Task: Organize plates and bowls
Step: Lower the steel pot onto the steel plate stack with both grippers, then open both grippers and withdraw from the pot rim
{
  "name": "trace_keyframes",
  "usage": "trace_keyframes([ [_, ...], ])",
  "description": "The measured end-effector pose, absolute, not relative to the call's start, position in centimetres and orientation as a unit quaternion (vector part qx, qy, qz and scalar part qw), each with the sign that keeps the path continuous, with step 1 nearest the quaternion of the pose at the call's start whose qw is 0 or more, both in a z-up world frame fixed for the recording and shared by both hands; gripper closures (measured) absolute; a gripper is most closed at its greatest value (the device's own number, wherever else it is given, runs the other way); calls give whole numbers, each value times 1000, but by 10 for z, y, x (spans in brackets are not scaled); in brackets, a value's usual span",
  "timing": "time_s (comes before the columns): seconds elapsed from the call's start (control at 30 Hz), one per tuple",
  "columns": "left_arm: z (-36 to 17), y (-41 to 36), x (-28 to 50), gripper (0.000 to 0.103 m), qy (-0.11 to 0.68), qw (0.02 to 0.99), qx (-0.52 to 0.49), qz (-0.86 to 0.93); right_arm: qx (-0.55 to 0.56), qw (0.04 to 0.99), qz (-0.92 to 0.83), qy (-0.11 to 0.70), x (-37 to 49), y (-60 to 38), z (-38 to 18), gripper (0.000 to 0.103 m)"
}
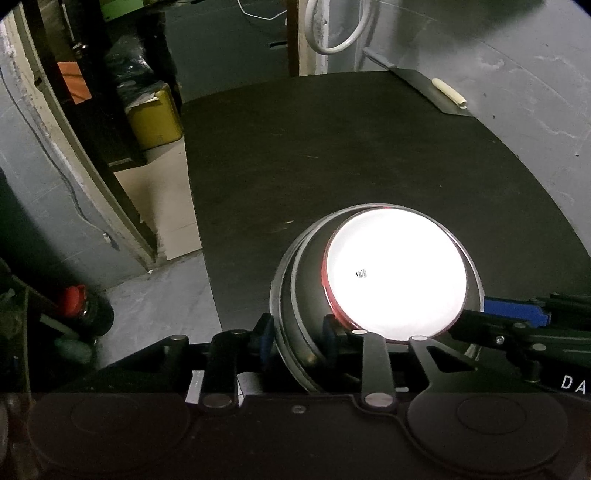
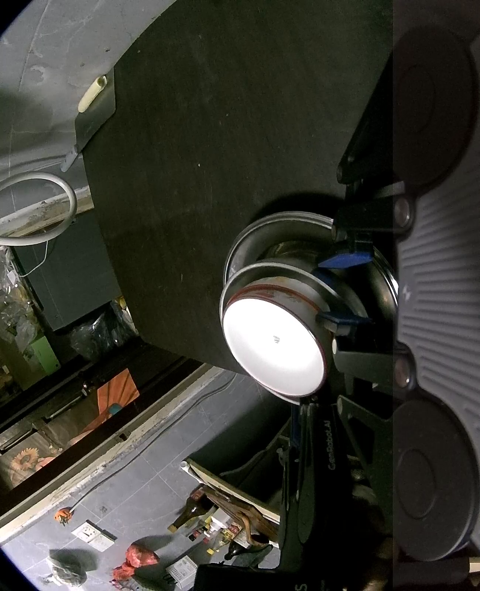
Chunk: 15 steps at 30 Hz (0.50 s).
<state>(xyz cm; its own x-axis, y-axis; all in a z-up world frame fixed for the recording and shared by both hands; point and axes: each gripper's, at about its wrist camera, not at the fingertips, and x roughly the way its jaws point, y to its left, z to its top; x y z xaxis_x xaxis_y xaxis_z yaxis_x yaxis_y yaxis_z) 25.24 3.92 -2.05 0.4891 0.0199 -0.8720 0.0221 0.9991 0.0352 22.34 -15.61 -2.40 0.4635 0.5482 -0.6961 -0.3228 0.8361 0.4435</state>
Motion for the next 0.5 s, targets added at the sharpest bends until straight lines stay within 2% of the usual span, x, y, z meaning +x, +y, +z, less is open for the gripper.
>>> trace_keyframes([
  [0.27, -20, 42, 252, 51, 502, 864, 25, 19, 127, 848, 251, 448, 222, -160, -23, 64],
  [0.5, -19, 44, 248, 40, 498, 866, 26, 34, 121, 851, 252, 445, 220, -161, -21, 54],
])
